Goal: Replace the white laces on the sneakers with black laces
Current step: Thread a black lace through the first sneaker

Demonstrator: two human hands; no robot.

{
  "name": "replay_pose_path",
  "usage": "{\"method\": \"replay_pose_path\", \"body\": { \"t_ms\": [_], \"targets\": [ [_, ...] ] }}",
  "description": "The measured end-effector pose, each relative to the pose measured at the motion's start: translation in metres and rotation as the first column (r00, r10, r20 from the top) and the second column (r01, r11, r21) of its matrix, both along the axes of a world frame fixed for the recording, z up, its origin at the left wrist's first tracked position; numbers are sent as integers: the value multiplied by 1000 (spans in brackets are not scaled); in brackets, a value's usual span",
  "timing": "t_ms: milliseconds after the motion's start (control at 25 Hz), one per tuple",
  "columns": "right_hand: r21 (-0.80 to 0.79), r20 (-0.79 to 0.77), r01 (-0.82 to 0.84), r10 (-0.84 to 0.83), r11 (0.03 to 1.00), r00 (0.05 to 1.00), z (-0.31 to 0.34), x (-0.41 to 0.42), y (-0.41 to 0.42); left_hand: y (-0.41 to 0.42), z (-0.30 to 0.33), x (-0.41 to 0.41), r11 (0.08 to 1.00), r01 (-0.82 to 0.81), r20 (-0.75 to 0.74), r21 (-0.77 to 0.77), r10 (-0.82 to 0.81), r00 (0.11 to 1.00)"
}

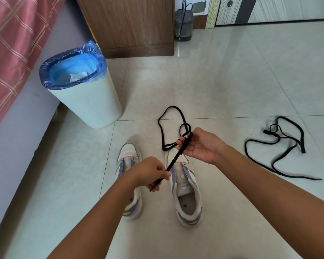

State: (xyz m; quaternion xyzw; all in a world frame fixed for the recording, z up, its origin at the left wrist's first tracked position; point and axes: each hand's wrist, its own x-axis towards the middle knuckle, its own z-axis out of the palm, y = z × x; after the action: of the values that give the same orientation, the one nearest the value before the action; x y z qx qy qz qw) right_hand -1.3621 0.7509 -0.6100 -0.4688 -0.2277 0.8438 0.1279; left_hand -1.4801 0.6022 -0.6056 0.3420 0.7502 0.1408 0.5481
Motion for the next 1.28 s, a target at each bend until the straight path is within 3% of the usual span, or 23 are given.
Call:
{"method": "replay_pose_path", "body": {
  "t_ms": [120,400,480,560,640,760,1000,1120,1280],
  "targets": [
    [20,-1,100,-100,995,995,-6,5,5,-9,-3,-11,981,147,-92,-130,-159,983],
    [76,14,148,-150,986,989,-8,8,20,-15,-14,-24,994,55,10,-91,-54,998],
    [184,147,28,-56,983,988,-15,10,29,-19,-14,-30,993,4,48,-119,2,999],
    [324,401,-165,22,932,916,-25,17,31,-22,-12,-36,986,-112,140,-120,129,982],
    [370,491,-206,-3,906,871,-36,28,32,-23,-10,-42,959,-272,241,-84,284,928],
    [303,372,-125,3,945,928,-42,38,30,-19,-12,-49,886,-463,253,-18,452,855],
    [306,467,-404,234,862,853,-45,38,17,-6,-19,-42,876,-481,165,3,474,865],
    [279,349,-408,304,869,886,-41,30,9,-1,-16,-23,901,-428,204,69,407,890],
    [214,149,-367,341,905,928,-36,21,5,13,-18,-14,781,-610,371,133,532,761]
  ]
}}
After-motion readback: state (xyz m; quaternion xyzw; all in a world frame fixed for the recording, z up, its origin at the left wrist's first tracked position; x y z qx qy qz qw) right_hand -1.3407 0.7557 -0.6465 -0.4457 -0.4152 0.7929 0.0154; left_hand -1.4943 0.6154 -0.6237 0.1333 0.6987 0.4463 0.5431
